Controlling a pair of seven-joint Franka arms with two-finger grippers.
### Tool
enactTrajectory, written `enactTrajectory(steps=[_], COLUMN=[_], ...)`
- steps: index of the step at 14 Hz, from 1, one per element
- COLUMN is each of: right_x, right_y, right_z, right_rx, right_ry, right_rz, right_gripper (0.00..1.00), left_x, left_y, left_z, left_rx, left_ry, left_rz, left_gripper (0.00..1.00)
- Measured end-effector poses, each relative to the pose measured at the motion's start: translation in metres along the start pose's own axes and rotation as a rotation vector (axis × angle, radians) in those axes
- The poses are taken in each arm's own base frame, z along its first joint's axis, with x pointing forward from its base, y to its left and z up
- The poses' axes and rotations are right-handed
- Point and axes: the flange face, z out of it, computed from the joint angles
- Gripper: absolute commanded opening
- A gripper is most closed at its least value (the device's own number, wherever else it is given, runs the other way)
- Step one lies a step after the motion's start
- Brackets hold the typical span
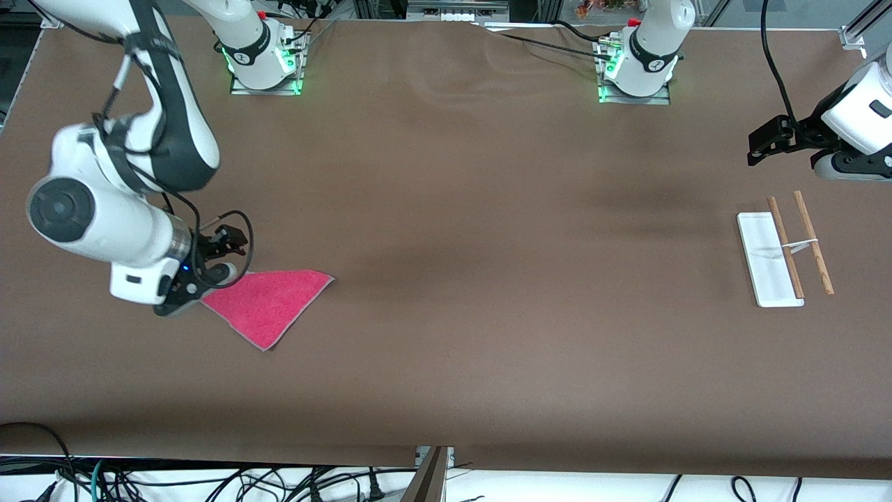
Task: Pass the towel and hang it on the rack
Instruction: 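Reach the right gripper down and grasp the pink towel's corner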
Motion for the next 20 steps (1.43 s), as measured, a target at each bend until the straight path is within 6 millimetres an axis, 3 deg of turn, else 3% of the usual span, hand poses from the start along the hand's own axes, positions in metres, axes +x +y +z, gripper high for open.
enactTrajectory(steps=[4,10,20], right_x=[0.025,0.035,0.059], right_y=[0.02,0.058,0.084], right_z=[0.062,0.139,0.205], right_rx=[-0.032,-0.093,-0.158], right_ry=[0.061,0.17,0.285], right_rz=[-0.309,-0.559,-0.701], right_gripper=[1.0,1.0,0.99], left_x=[0.0,0.0,0.0], left_y=[0.0,0.0,0.0], left_z=[0.0,0.0,0.0], left_rx=[0.0,0.0,0.0], left_ry=[0.0,0.0,0.0], left_rz=[0.0,0.0,0.0], left_gripper=[1.0,1.0,1.0])
